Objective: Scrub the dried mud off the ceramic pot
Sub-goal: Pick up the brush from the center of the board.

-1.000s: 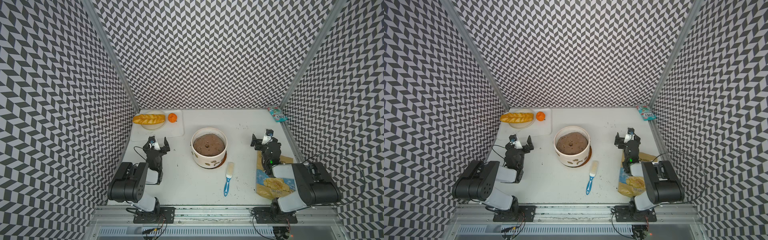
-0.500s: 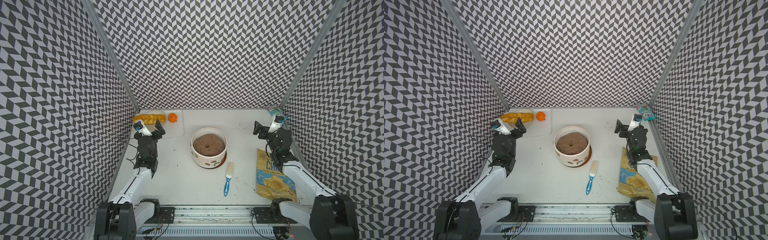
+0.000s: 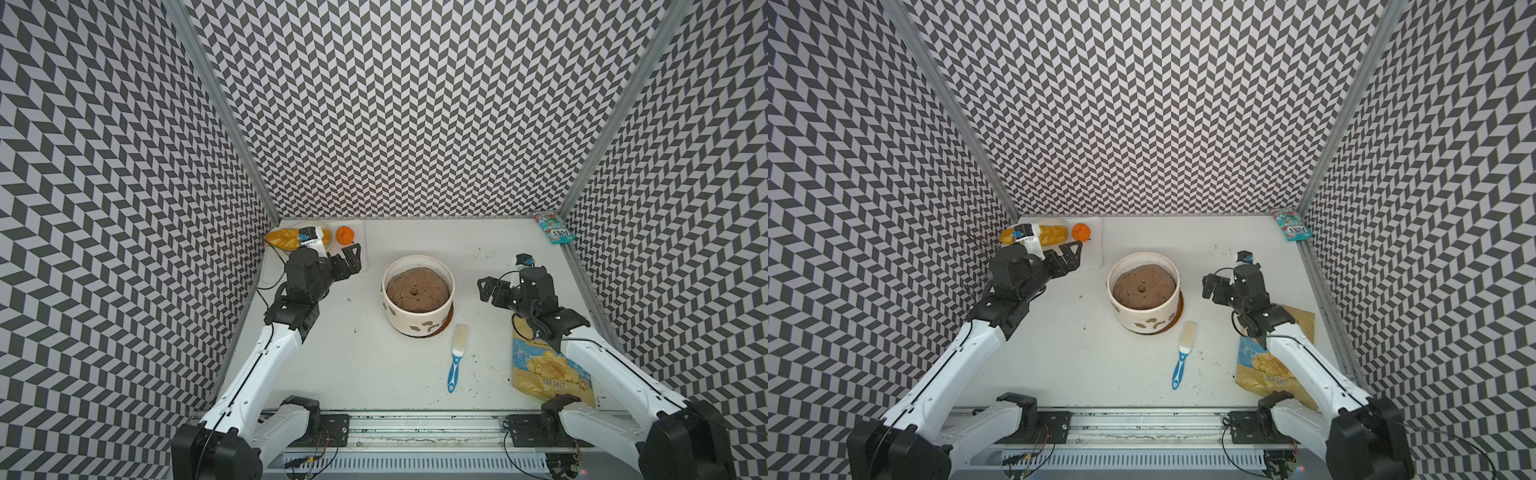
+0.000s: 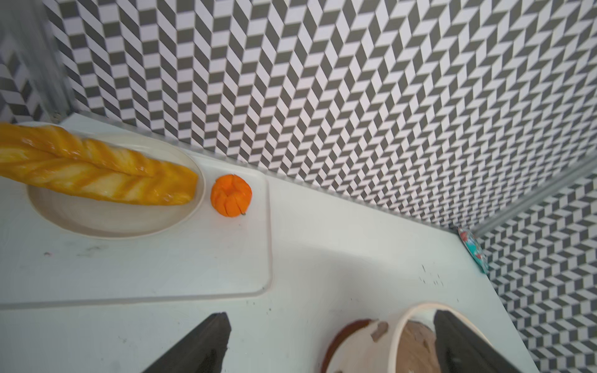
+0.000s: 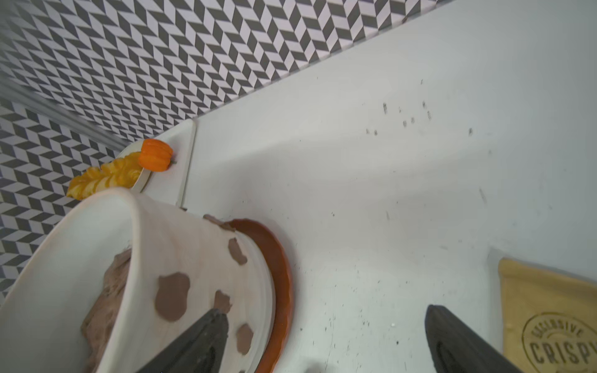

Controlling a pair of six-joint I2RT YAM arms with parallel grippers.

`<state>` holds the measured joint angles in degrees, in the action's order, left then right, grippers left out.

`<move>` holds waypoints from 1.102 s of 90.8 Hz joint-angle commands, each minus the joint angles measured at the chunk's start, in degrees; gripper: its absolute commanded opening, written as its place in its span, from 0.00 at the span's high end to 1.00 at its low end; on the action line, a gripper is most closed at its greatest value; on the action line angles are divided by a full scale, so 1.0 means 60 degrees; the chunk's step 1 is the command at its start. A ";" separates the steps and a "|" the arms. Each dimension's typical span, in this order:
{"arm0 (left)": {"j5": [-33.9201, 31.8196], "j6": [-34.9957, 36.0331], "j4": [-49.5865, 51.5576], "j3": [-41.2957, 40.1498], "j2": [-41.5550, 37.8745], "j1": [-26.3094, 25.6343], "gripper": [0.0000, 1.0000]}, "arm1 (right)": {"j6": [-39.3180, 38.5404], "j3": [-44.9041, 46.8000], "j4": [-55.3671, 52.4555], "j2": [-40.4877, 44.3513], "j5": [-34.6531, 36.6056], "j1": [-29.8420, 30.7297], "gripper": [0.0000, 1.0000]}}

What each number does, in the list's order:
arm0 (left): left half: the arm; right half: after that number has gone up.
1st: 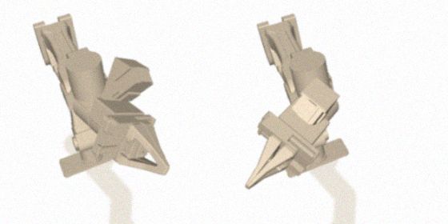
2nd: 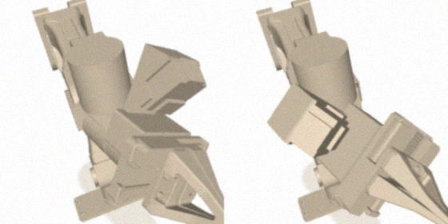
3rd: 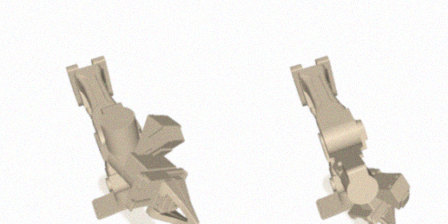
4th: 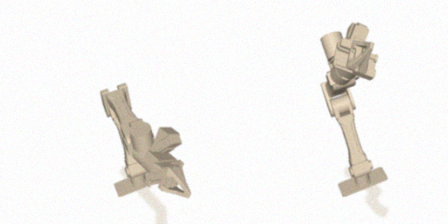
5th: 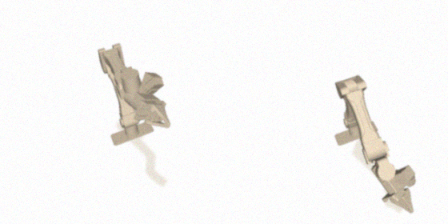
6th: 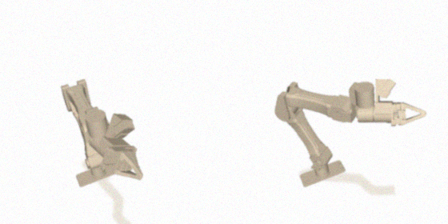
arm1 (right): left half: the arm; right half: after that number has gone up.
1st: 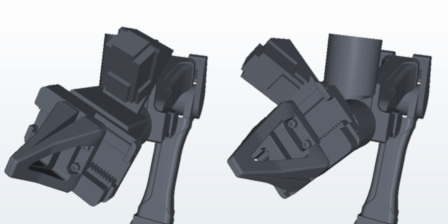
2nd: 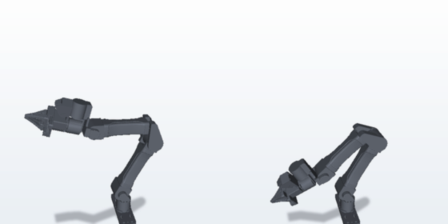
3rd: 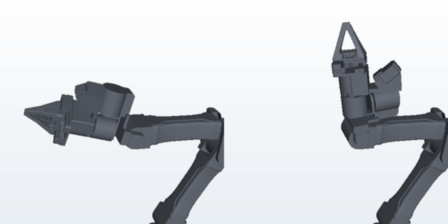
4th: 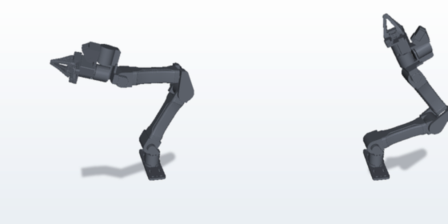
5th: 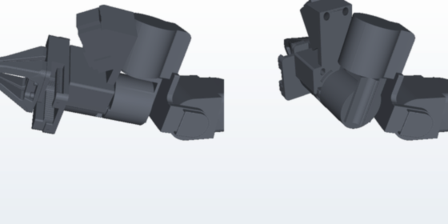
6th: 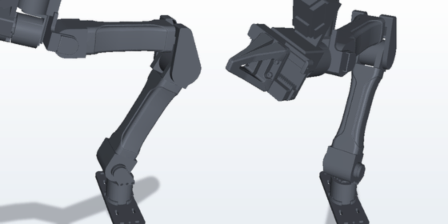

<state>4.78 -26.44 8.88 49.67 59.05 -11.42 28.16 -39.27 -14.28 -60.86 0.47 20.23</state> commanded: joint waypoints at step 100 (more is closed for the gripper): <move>0.2102 -0.0563 0.5569 -0.0296 -0.2168 -0.4847 0.04 | 0.6842 0.0208 -0.3601 -0.2306 0.2768 0.7574 0.22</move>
<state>20.16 -28.18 42.59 49.82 46.81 -39.33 67.83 -38.81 -38.02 -72.31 14.41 65.25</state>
